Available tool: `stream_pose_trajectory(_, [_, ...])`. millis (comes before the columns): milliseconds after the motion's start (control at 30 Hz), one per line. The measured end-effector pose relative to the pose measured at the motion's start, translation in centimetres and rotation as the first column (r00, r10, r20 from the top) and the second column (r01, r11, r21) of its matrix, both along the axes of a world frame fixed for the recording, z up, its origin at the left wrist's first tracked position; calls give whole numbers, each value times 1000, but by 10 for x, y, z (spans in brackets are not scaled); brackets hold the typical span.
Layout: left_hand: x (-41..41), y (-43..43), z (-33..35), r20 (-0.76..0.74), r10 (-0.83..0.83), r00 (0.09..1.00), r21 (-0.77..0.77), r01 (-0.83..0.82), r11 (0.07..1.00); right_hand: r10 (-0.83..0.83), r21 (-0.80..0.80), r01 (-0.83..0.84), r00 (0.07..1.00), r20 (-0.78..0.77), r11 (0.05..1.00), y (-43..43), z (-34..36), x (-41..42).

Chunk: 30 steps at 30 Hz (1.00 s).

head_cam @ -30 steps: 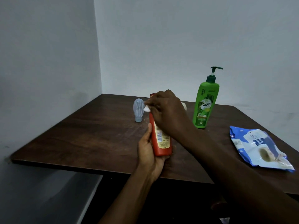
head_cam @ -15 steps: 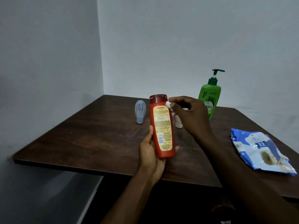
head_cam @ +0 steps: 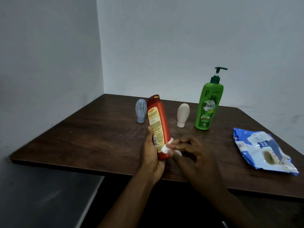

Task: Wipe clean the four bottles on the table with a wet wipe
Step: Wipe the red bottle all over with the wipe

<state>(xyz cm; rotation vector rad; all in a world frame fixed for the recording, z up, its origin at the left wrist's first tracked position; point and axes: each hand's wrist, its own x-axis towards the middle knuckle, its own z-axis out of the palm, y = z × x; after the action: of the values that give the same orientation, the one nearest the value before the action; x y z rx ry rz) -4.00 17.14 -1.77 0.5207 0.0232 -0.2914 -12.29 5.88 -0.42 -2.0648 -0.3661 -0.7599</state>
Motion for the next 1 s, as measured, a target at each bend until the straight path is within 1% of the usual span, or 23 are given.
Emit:
stream_pose_trajectory(67, [-1,-1,1,-15,14,1000,47,-13,999,-16,-80,20,999,51,997,-1,-11,-10])
stream_pose_trajectory(133, [1,-2,-1,0,31,1000,79,-31,996,-36,-102,44,996,80,994,-1,-15,-13])
stream_pose_trajectory(233, [3,-2,-3,25,7,1000,92,-9,996,-27,-29,29,998,58,999,1,-5,-6])
stream_pose_trajectory(333, [1,-2,-3,80,-41,996,87,34,996,-46,-19,47,996,74,999,4,16,11])
stream_pose_trajectory(433, [-1,-3,-1,148,-50,988,156,27,987,-44,63,38,995,88,997,7,43,34])
stream_pose_trajectory(500, [-6,-3,3,131,-69,989,196,42,980,-39,96,33,997,63,995,10,60,48])
stream_pose_trajectory(567, [-11,-1,7,112,-79,991,223,53,973,-31,86,26,998,53,996,12,72,60])
stream_pose_trajectory(733, [-15,4,11,116,-99,988,157,80,984,-31,-17,32,997,69,999,21,79,71])
stream_pose_trajectory(833, [-16,8,13,169,-129,977,137,107,985,-37,-126,55,990,135,990,25,66,59])
stream_pose_trajectory(933, [-19,11,16,166,-165,972,5,167,986,-36,-210,74,983,182,975,25,48,40])
stream_pose_trajectory(1000, [-19,12,15,170,-178,969,-32,186,982,2,-234,46,980,201,971,21,36,27])
